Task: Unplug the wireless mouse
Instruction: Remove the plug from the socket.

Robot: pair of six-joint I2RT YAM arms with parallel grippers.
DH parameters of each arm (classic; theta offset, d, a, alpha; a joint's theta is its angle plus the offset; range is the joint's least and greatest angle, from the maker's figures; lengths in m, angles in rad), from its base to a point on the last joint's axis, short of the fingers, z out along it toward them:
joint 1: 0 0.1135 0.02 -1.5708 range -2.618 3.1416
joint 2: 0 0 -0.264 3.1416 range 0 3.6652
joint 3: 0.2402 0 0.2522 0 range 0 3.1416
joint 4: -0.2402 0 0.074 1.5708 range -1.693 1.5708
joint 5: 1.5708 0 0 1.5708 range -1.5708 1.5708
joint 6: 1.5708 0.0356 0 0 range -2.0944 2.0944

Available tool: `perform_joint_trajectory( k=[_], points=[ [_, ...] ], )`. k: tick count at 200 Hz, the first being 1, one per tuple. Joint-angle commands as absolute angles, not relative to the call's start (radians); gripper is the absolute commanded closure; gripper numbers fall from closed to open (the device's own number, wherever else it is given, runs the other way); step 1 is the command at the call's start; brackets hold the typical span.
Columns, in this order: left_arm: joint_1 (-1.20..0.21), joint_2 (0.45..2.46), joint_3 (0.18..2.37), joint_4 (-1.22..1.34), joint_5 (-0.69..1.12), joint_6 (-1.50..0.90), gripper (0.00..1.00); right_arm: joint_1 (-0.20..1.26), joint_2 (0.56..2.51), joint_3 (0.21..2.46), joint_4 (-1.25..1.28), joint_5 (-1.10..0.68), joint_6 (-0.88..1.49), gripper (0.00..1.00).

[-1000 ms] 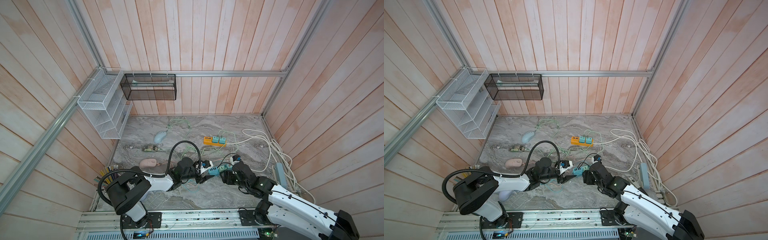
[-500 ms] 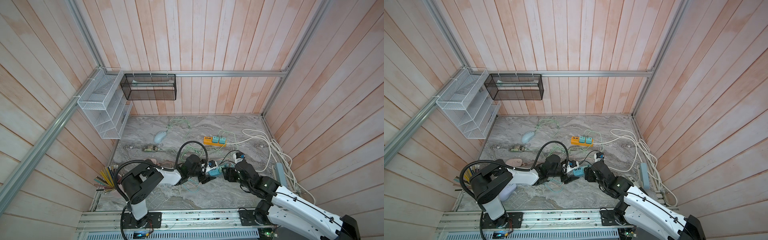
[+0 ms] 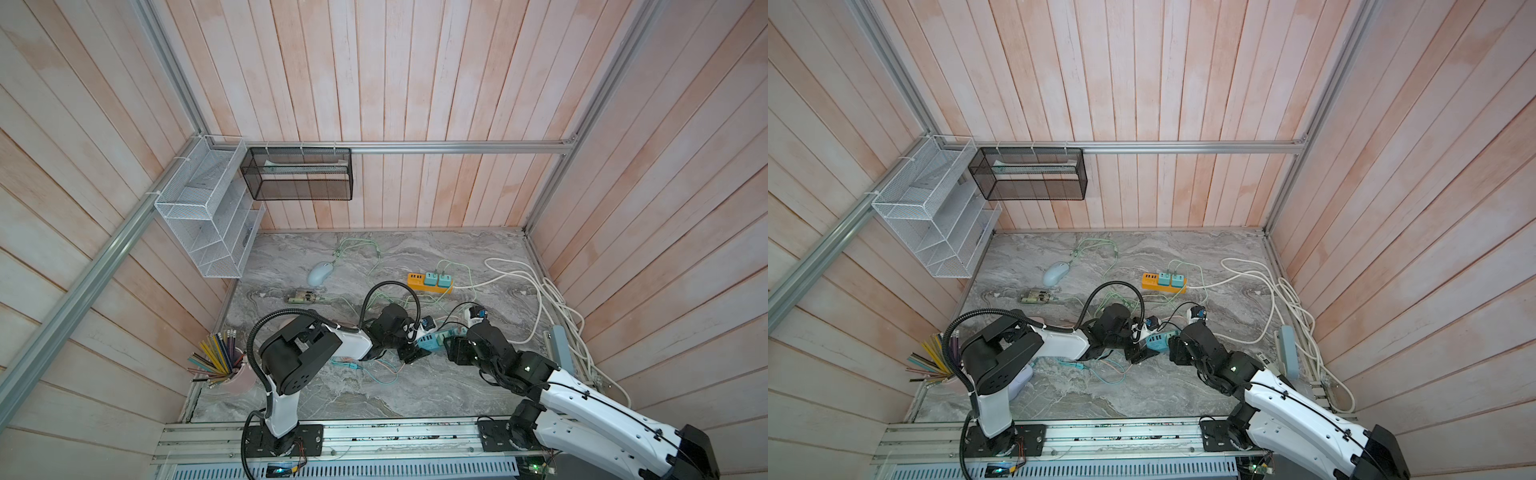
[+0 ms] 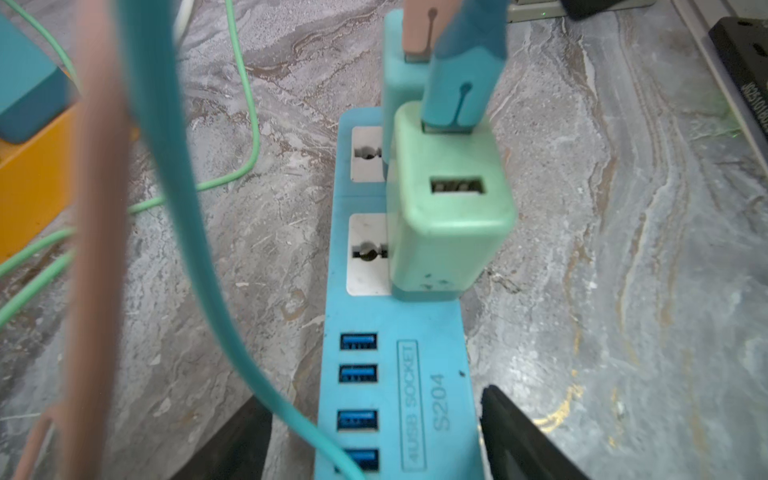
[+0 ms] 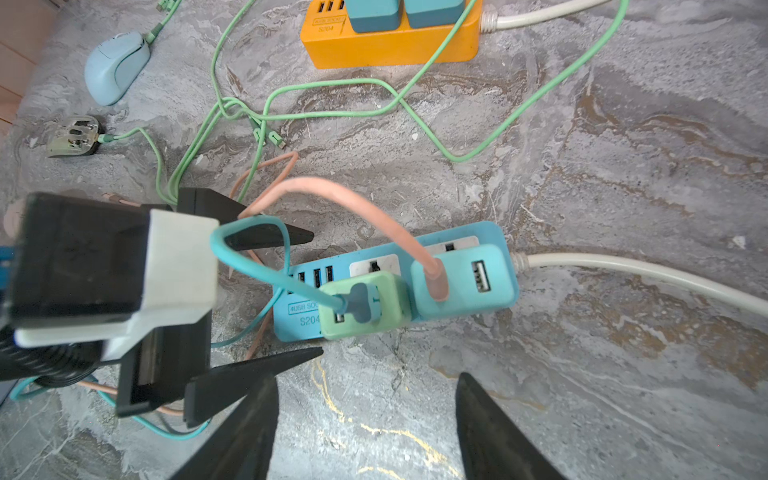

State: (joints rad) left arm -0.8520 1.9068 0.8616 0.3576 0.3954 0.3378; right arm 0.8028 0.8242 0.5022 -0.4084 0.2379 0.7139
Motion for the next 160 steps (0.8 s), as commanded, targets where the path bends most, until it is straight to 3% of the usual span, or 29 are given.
perform_joint_trajectory(
  k=[1, 29, 88, 139, 160],
  points=[
    [-0.853, 1.931, 0.891, 0.331, 0.395, 0.352, 0.28, 0.808, 0.845, 0.480, -0.364, 0.242, 0.722, 0.34],
    [-0.853, 1.941, 0.909, 0.304, 0.414, 0.361, 0.46, 0.807, 0.894, 0.472, -0.312, 0.266, 0.715, 0.38],
    [-0.854, 1.939, 0.913, 0.299, 0.413, 0.360, 0.47, 0.808, 1.000, 0.483, -0.237, 0.335, 0.647, 0.39],
    [-0.854, 1.941, 0.917, 0.294, 0.415, 0.359, 0.48, 0.808, 1.032, 0.482, -0.154, 0.312, 0.620, 0.54],
    [-0.856, 1.939, 0.919, 0.289, 0.416, 0.359, 0.49, 0.807, 1.047, 0.486, -0.144, 0.319, 0.620, 0.55]
  ],
)
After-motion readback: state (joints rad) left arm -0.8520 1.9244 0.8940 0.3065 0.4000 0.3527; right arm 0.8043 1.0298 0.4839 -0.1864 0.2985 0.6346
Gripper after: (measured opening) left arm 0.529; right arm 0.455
